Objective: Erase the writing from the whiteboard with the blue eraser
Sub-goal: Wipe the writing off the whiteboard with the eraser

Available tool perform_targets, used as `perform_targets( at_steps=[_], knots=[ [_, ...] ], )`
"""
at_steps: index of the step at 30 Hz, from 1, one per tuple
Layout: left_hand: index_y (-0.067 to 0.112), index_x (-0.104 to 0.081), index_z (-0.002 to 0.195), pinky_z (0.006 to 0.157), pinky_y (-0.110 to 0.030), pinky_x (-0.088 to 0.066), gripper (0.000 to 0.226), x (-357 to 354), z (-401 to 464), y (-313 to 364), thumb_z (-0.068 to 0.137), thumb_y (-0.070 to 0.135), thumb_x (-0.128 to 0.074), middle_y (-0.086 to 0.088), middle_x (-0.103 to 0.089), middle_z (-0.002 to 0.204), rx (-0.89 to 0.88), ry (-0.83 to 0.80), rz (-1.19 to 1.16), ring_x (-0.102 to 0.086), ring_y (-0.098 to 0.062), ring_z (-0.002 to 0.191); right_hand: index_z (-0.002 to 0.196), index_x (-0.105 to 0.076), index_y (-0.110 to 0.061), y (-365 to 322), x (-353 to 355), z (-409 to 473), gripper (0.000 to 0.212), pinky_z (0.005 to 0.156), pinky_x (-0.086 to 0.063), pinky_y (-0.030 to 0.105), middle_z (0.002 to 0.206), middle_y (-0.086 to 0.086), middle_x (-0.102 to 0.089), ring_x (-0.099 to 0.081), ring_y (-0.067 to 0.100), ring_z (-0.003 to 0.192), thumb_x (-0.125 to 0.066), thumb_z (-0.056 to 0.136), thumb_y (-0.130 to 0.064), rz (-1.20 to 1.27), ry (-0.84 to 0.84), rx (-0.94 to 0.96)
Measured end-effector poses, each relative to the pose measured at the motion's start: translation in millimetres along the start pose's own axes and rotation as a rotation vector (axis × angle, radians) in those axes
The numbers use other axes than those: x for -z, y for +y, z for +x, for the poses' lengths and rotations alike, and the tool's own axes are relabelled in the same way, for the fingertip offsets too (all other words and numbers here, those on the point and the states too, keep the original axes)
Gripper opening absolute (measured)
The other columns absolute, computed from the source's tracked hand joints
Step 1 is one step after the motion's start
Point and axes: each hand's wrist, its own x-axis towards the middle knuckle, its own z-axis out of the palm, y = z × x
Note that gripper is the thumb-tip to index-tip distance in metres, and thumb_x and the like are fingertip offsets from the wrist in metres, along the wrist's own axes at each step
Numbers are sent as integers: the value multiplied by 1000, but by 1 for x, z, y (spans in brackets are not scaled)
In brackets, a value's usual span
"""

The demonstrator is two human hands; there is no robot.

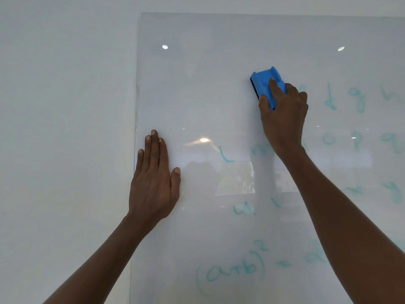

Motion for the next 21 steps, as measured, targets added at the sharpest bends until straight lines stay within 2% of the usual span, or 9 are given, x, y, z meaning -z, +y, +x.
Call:
perform_targets(
  at_steps=[3, 5, 7, 11, 15, 17, 21],
  knots=[
    [-3, -12, 161, 130, -44, -9, 70, -1, 0, 1, 103, 32, -27, -16, -3, 171, 0, 1, 5, -1, -26, 160, 143, -51, -19, -5, -7, -2, 45, 91, -34, 33, 123, 11, -58, -46, 31, 106, -48, 101, -34, 29, 44, -52],
    [-3, -13, 161, 129, -45, -11, 69, -1, 0, 0, 103, 32, -27, -16, -3, 171, -2, 4, 8, -1, -27, 160, 143, -52, -20, -12, -10, -5, 44, 92, -34, 36, 129, 11, -58, -46, 32, 106, -49, 101, -35, 61, 25, -43],
    [-3, -13, 161, 129, -46, -12, 69, -2, 0, 0, 103, 32, -27, -16, -3, 171, -2, 4, 7, -1, -26, 160, 140, -55, -21, -21, -14, -12, 43, 92, -36, 39, 136, 13, -56, -48, 37, 106, -52, 100, -35, 68, -3, 34],
    [-3, -12, 161, 130, -43, -10, 70, -2, 0, 0, 103, 32, -28, -15, -3, 172, -3, 12, -4, -1, -25, 160, 133, -62, -20, -47, -23, -32, 41, 84, -44, 41, 129, 11, -61, -52, 36, 94, -57, 95, -33, 87, -51, 193],
    [-2, -12, 162, 130, -39, -6, 70, -3, 0, -1, 103, 34, -26, -14, -3, 172, -6, 17, -11, -1, -24, 160, 131, -64, -18, -67, -26, -65, 41, 82, -42, 36, 129, 9, -60, -51, 29, 92, -59, 93, -31, 117, -108, 314],
    [-3, -13, 161, 130, -41, -8, 69, -4, 0, -1, 103, 33, -26, -16, -4, 171, -12, 18, -7, -2, -25, 160, 130, -64, -18, -71, -22, -84, 40, 81, -38, 32, 129, 8, -59, -50, 26, 91, -60, 92, -30, 120, -112, 340],
    [-5, -14, 161, 129, -44, -9, 68, -3, -1, -1, 103, 29, -28, -18, -5, 171, -15, 18, -13, -3, -28, 160, 131, -62, -17, -73, -11, -123, 42, 80, -44, 35, 129, 7, -58, -50, 25, 90, -60, 92, -29, 89, -153, 352]
  ],
)
